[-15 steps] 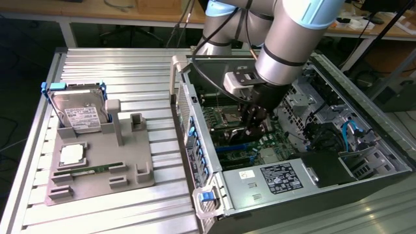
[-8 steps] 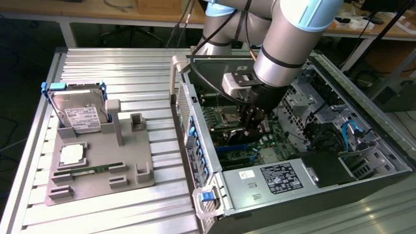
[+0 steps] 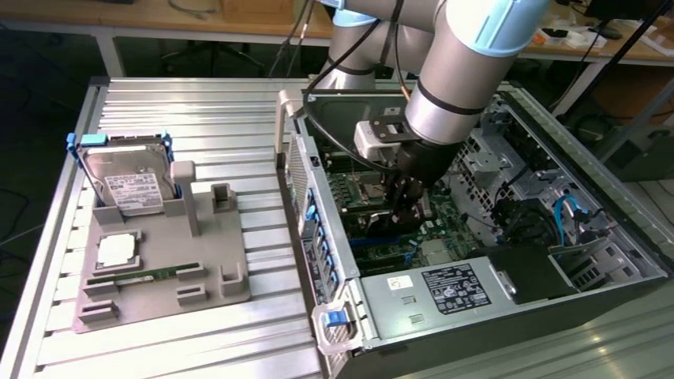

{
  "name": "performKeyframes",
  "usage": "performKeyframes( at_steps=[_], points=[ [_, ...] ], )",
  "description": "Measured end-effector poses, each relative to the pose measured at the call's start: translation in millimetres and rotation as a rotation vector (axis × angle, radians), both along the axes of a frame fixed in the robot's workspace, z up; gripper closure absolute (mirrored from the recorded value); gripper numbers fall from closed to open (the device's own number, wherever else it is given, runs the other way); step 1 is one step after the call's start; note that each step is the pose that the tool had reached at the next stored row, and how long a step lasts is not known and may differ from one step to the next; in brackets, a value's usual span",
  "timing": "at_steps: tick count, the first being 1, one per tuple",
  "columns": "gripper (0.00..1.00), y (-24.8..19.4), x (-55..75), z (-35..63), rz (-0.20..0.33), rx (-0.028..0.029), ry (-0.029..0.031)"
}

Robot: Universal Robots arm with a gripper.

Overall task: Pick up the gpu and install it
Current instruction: 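Insert the gpu into the slot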

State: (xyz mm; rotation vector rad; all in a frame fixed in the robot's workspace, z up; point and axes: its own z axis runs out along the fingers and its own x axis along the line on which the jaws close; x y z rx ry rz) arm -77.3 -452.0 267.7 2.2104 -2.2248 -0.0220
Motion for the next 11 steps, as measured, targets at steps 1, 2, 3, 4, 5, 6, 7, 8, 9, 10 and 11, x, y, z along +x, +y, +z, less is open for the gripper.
performKeyframes(
  at_steps=[1,2,3,4,5,6,7,8,9,10,11],
  points=[
    [0.73,0.0,0.0,0.0,0.0,-0.0001,0.0],
    [0.73,0.0,0.0,0.0,0.0,-0.0001,0.0],
    [0.73,0.0,-0.1,-0.1,0.0,0.0,0.0],
    [0.73,0.0,-0.1,-0.1,0.0,0.0001,-0.0001],
    [0.73,0.0,0.1,-0.2,0.0,0.0001,-0.0001],
    [0.73,-0.1,0.2,-0.4,0.0,0.0003,-0.0002],
    [0.73,-0.2,0.3,-0.7,0.0,0.0004,-0.0002],
    [0.73,-0.3,0.7,-1.3,0.0,0.0005,-0.0002],
    [0.73,-0.5,0.9,-1.7,0.0,0.0001,-0.0001],
    [0.73,-0.6,0.8,-2.3,0.0,-0.0001,0.0],
    [0.73,-0.7,0.8,-2.8,0.0,-0.0002,0.0001]
  ],
)
